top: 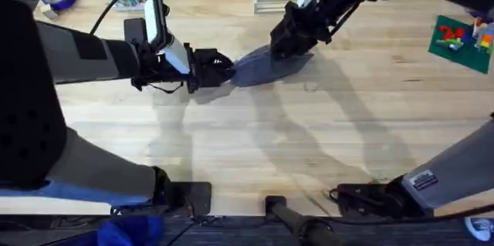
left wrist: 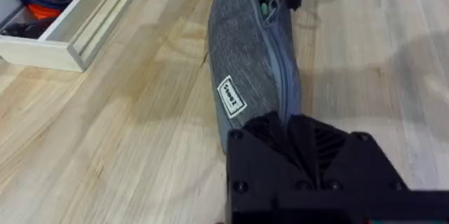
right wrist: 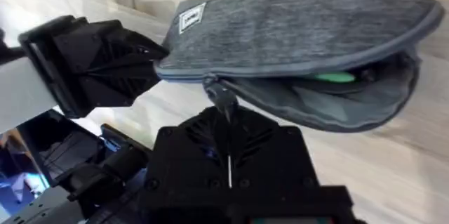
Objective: Unzip the bag, pick up the pens from the table one at a time and place them inside, then zip the bag closed.
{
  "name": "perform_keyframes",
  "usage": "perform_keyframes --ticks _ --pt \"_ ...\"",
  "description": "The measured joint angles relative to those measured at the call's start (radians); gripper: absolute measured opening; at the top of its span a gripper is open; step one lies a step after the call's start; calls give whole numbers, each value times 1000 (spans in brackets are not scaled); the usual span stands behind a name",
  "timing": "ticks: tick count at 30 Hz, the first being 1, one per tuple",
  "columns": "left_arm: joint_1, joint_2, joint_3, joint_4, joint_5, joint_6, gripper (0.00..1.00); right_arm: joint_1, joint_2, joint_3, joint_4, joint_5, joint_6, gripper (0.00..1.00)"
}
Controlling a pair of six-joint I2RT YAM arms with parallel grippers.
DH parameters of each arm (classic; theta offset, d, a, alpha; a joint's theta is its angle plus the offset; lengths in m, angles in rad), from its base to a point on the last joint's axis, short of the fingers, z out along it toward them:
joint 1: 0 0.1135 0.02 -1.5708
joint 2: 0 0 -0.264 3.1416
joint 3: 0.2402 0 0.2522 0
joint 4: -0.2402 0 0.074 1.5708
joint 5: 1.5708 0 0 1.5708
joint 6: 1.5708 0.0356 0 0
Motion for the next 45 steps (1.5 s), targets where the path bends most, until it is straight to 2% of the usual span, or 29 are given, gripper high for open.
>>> perform_keyframes --ticks 17,45 --pt "0 0 0 0 0 0 41 -43 0 0 -24 35 -14 33" --pt "0 0 0 0 0 0 41 -177 0 2 -66 69 -41 33"
